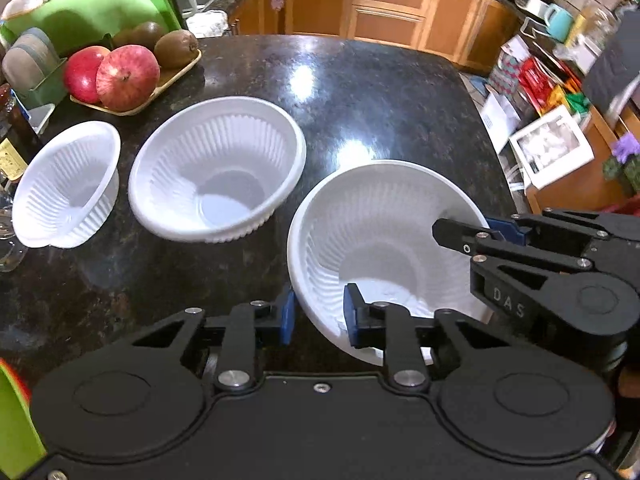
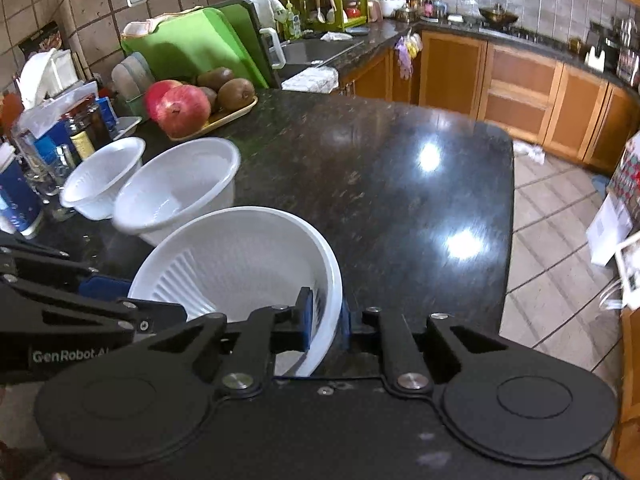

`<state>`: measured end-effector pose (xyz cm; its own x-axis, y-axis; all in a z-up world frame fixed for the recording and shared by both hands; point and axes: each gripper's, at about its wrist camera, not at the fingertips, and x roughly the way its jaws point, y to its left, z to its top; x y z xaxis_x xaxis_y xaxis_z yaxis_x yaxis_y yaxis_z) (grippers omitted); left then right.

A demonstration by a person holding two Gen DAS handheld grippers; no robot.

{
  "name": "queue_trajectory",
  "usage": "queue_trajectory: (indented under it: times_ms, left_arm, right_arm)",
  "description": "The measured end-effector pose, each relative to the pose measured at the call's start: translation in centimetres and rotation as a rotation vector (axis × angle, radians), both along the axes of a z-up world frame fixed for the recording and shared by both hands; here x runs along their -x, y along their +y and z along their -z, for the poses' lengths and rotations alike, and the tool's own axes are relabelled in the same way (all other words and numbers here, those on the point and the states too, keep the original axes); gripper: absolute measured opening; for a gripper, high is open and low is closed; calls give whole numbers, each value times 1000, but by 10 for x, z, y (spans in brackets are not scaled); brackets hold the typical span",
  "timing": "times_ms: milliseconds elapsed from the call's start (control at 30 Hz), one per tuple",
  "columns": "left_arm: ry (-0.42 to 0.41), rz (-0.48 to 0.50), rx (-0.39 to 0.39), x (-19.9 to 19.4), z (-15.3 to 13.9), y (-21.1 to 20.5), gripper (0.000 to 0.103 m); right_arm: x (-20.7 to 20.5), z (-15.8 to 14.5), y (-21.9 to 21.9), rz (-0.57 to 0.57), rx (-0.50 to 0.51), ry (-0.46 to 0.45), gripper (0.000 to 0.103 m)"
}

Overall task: Organize plates and bowls
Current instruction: 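Lift the large white bowl with both tools and carry it toward the plate stack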

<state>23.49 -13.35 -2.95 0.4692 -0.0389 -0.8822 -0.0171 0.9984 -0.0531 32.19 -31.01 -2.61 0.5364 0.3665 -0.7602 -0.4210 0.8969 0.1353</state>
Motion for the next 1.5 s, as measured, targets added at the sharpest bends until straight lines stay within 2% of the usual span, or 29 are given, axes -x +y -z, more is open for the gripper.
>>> queue_trajectory:
  times_ms: [333, 567, 733, 1100, 1400, 1467, 1500]
  left_arm:
    - [6, 153, -42, 62, -6, 14, 33]
    - [15, 260, -24, 104, -13, 39, 33]
    - [16, 316, -13, 129, -17, 59, 33]
    - [7, 355, 16, 145, -16, 89, 33]
    - [-21, 350, 35, 143, -13, 98, 36]
    - [-27, 346, 38, 141, -13, 99, 42]
    - [-31, 342, 41, 141, -13, 101, 43]
  right_arm:
    - [84, -5, 17, 33, -22, 27, 18]
    - [142, -6, 39, 89, -56, 70, 18]
    - [172, -8, 62, 111, -57, 67, 19]
    - [188, -9, 96, 153, -50, 80, 19]
    - [191, -6, 96, 200, -50, 56, 22]
    - [191, -6, 95, 211, -44, 30, 27]
    - [192, -7, 95, 217, -42, 11, 33]
